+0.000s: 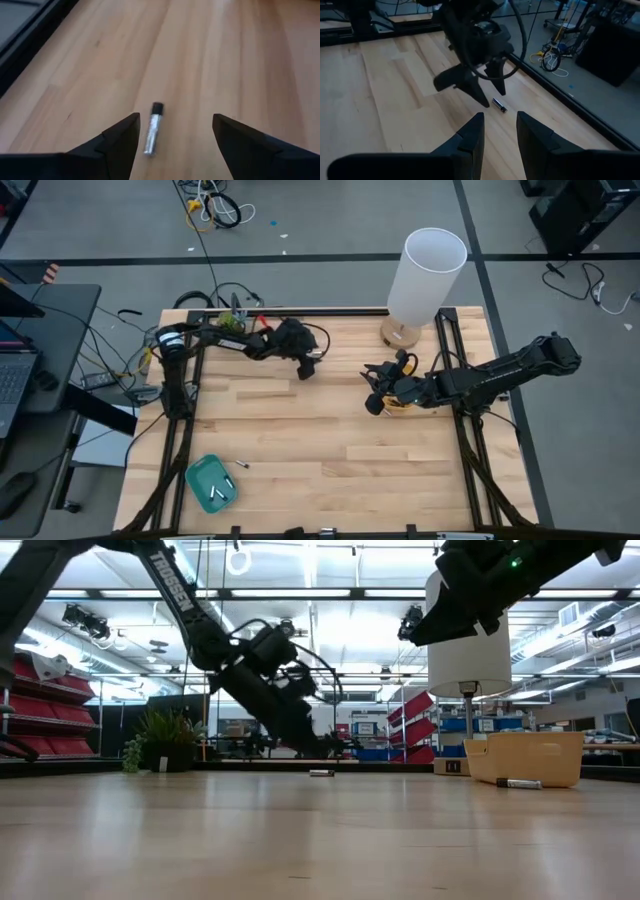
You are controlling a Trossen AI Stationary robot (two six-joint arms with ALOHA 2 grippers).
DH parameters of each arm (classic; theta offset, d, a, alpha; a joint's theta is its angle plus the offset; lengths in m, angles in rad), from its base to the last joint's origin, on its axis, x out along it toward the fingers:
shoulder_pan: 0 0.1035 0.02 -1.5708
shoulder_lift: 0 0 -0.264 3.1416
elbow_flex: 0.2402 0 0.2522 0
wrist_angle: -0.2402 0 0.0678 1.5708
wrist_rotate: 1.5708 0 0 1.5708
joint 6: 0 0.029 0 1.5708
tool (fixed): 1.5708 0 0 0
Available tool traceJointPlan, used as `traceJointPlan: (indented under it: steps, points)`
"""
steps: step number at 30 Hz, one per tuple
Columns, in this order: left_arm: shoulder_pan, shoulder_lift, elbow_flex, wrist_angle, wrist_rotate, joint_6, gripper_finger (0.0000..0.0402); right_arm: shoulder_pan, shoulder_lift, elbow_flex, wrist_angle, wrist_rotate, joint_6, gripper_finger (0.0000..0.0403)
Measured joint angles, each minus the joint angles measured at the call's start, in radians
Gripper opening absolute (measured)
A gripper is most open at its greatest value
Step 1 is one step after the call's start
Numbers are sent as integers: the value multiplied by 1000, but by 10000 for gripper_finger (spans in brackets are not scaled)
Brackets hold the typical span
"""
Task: Sort batteries
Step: Put the silver battery into the blue bin
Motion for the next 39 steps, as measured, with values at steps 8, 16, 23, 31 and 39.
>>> traceJointPlan:
  steps: [8,16,23,31,39]
  points:
    - [39,61,67,-22,2,-122,224,0,0,0,-10,0,0,100]
    - [50,70,132,-192,25,-46,204,0,0,0,-24,0,4,100]
    - [51,70,159,-295,24,42,204,0,0,0,-24,0,3,100]
    - [41,80,160,-255,-11,127,187,0,0,0,-20,0,3,100]
    - [40,81,160,-278,-26,181,151,0,0,0,-18,0,4,100]
